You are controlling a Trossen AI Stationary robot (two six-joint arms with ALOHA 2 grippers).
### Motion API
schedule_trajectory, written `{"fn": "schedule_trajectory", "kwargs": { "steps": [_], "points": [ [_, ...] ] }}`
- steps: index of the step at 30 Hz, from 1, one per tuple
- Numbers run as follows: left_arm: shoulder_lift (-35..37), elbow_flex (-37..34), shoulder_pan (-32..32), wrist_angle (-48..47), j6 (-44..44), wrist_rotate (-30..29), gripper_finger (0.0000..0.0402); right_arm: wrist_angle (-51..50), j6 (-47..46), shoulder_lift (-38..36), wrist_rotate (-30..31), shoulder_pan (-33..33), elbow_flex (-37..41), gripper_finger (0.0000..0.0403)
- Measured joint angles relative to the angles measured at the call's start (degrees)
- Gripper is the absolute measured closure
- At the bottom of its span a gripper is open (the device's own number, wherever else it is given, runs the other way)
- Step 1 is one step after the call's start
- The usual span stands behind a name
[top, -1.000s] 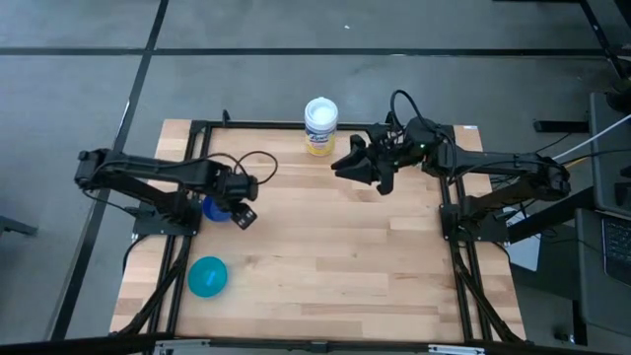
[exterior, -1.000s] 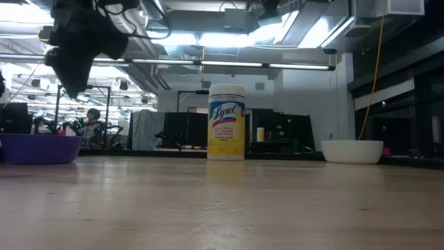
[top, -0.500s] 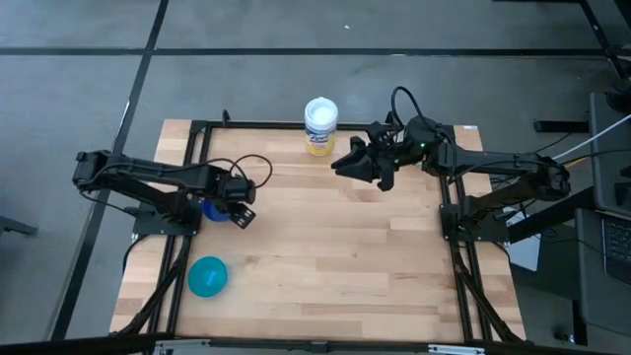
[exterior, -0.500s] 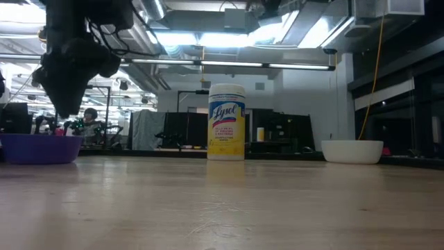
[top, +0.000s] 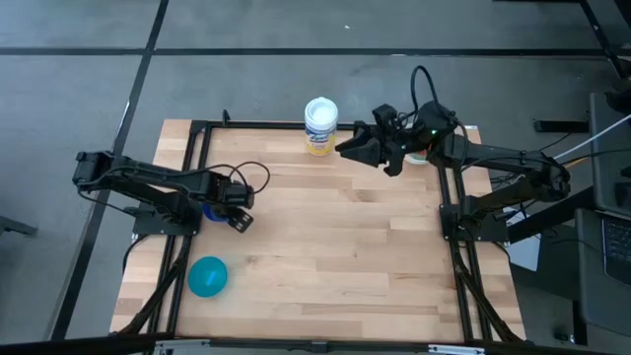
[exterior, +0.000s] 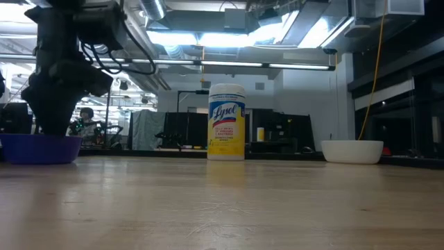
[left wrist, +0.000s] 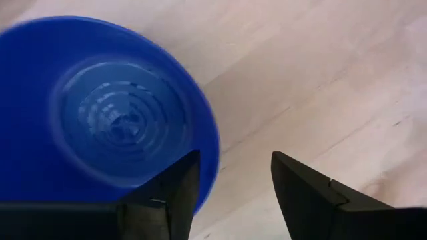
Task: Nest bowls inside each other
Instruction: Stack the dark blue bowl on top of the red bowl
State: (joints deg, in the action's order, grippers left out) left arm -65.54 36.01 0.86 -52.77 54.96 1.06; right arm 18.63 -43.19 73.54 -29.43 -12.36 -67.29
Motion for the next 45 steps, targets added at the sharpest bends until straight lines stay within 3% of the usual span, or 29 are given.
{"fn": "schedule_trajectory", "kwargs": {
  "steps": [4,15,21,26,29,36,41,45],
  "points": [
    [-0.02,-0.96,-0.01,1.67,-0.07,-0.02,0.0228,-0.59,0.33,0.00,0.32,-0.03,-0.65,0.0256],
    [-0.02,-0.97,0.00,1.84,-1.21,0.18,0.0315,-2.38,1.89,0.00,1.37,-0.03,-0.65,0.0276],
    [-0.02,-1.19,0.00,2.12,-1.71,-0.05,0.0338,-2.38,2.11,0.00,1.42,-0.03,-0.65,0.0276],
    [0.00,-5.29,-0.02,7.45,-1.69,3.14,0.0350,-2.36,2.28,0.00,1.42,-0.03,-0.65,0.0270],
    [0.40,-6.59,-0.02,8.25,-0.49,3.69,0.0382,-2.36,2.28,0.00,1.42,-0.03,-0.65,0.0272],
    [3.29,-1.01,0.50,8.43,-2.57,0.18,0.0398,-1.73,3.02,0.00,1.55,-0.03,-0.65,0.0290],
    [8.50,6.64,2.39,22.35,-8.25,1.75,0.0399,-1.48,6.32,0.00,1.98,-0.12,-0.65,0.0301],
    [12.34,9.41,6.53,46.27,-12.66,12.04,0.0399,-1.89,9.31,0.00,2.21,-0.98,-0.65,0.0300]
  ]
}}
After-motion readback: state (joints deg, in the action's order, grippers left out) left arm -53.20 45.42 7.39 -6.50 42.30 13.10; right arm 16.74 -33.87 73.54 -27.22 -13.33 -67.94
